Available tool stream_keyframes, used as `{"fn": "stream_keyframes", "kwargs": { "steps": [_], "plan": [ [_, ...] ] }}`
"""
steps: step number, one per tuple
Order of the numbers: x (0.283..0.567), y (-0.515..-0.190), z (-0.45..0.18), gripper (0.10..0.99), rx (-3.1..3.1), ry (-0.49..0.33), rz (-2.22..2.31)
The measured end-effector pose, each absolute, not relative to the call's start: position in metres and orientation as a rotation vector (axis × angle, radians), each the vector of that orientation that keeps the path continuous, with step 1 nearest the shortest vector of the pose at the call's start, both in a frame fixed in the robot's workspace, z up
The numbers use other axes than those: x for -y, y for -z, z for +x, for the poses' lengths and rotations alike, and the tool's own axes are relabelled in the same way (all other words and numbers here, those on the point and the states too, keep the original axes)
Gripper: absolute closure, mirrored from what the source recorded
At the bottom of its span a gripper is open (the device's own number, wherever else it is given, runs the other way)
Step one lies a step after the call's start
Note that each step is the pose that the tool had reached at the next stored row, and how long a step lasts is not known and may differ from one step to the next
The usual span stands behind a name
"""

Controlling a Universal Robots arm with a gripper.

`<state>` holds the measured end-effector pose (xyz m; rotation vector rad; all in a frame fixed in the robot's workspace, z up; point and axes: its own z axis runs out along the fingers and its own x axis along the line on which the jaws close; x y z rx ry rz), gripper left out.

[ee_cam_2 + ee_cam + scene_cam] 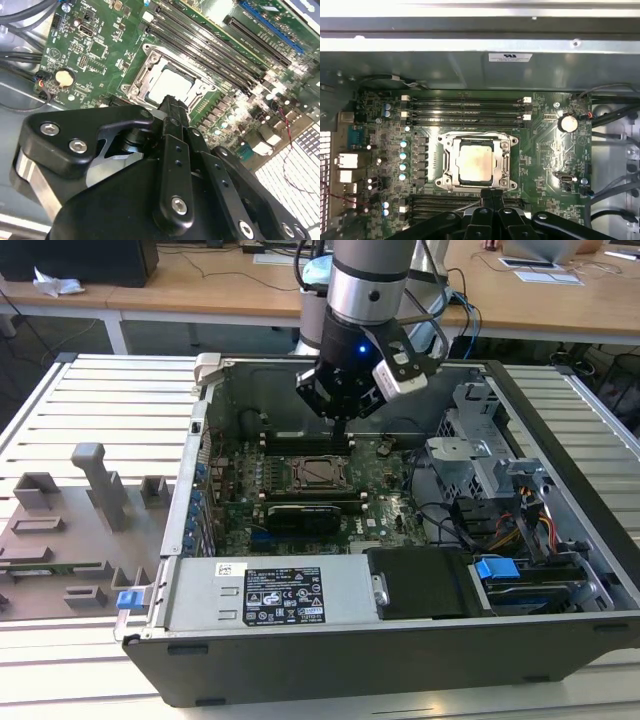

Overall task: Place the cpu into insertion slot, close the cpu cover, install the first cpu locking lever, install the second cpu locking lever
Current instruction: 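Install the first cpu locking lever, then install the second cpu locking lever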

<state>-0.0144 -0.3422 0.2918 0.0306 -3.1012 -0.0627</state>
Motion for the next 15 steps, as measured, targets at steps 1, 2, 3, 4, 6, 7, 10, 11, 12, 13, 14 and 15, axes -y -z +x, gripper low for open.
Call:
{"fn": "stream_keyframes", "kwargs": {
  "steps": [1, 2, 3, 4, 6, 7, 10, 11, 12, 13, 14, 15],
  "plan": [
    [0.3422, -0.2925, -0.0144, 0.980, 3.101, 0.063, 0.031],
    [0.3422, -0.2930, -0.0144, 0.980, 3.101, 0.063, 0.031],
    [0.3421, -0.2930, -0.0143, 0.980, 3.101, 0.063, 0.031],
    [0.3422, -0.2932, -0.0143, 0.980, 3.101, 0.063, 0.031],
    [0.3422, -0.2933, -0.0144, 0.980, 3.101, 0.063, 0.031],
    [0.3422, -0.2933, -0.0143, 0.980, 3.101, 0.063, 0.031],
    [0.3422, -0.2933, -0.0144, 0.980, 3.101, 0.063, 0.031],
    [0.3422, -0.2933, -0.0144, 0.980, 3.101, 0.063, 0.031],
    [0.3422, -0.2934, -0.0143, 0.980, 3.101, 0.063, 0.031],
    [0.3422, -0.2934, -0.0144, 0.980, 3.101, 0.063, 0.031],
    [0.3422, -0.2934, -0.0144, 0.980, 3.101, 0.063, 0.031],
    [0.3423, -0.2935, -0.0144, 0.980, 3.101, 0.063, 0.031]
  ]
}}
